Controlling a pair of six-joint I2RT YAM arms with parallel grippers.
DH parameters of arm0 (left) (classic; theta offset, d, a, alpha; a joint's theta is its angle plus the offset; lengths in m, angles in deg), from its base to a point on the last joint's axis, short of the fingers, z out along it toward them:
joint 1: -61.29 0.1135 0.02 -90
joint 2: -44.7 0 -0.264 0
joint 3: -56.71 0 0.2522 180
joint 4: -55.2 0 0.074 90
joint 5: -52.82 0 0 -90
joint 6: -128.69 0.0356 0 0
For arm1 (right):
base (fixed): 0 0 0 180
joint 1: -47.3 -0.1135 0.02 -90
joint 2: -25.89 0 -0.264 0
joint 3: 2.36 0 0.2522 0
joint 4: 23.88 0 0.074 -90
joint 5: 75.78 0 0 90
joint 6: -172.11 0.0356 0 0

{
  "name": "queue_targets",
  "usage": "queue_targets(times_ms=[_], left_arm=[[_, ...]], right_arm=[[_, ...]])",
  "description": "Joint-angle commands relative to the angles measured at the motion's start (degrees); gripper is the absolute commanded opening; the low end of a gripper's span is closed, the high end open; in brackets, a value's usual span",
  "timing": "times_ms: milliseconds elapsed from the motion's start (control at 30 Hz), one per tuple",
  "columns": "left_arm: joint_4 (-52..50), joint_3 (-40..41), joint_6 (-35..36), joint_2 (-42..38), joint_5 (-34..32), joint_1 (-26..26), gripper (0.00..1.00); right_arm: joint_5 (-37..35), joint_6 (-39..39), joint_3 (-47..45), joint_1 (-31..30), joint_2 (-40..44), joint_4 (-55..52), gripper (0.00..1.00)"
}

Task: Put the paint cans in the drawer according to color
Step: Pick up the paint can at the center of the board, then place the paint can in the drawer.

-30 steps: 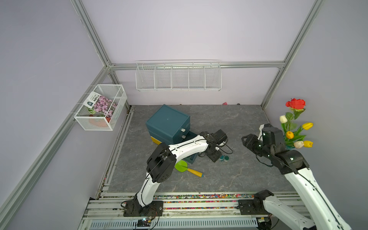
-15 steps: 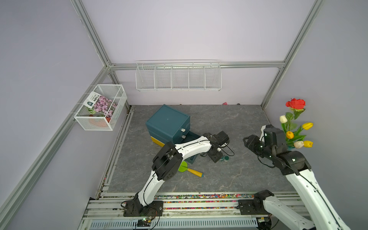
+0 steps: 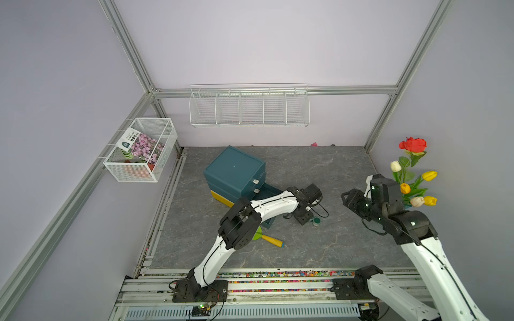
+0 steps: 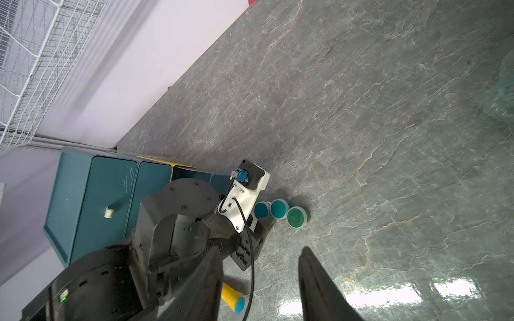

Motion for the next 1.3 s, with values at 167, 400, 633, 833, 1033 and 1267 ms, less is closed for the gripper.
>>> queue_targets(times_ms=[167, 400, 633, 833, 1033, 1267], left_arm=[[0.33, -2.36, -1.17, 0.13, 1.47, -0.05, 0.32], [-0.76, 0.81, -5.58, -6.98, -1.51, 0.95, 0.27], [-5.17, 3.59, -10.45, -16.67, -8.21, 4.70, 0.28], [-5.56, 7.73, -10.30, -18.39, -12.16, 7.35, 0.28], [-5.21, 9.97, -11.55, -15.44, -13.56, 9.85, 0.28], [-2.98, 14.63, -12.63, -14.55, -13.44, 11.26, 0.27]], right_arm=[[0.96, -0.79, 0.59, 0.53, 0.40, 0.17, 0.47], [1.05, -0.53, 0.12, 0.66, 0.20, 1.09, 0.47], [1.65, -0.19, -0.66, 0.61, -0.35, 2.63, 0.47], [2.15, 0.14, -1.02, 0.61, -0.65, 3.39, 0.47], [1.95, 0.18, -1.13, 0.63, -0.07, 3.01, 0.47], [1.85, 0.18, -1.72, 0.62, 0.77, 2.60, 0.47]])
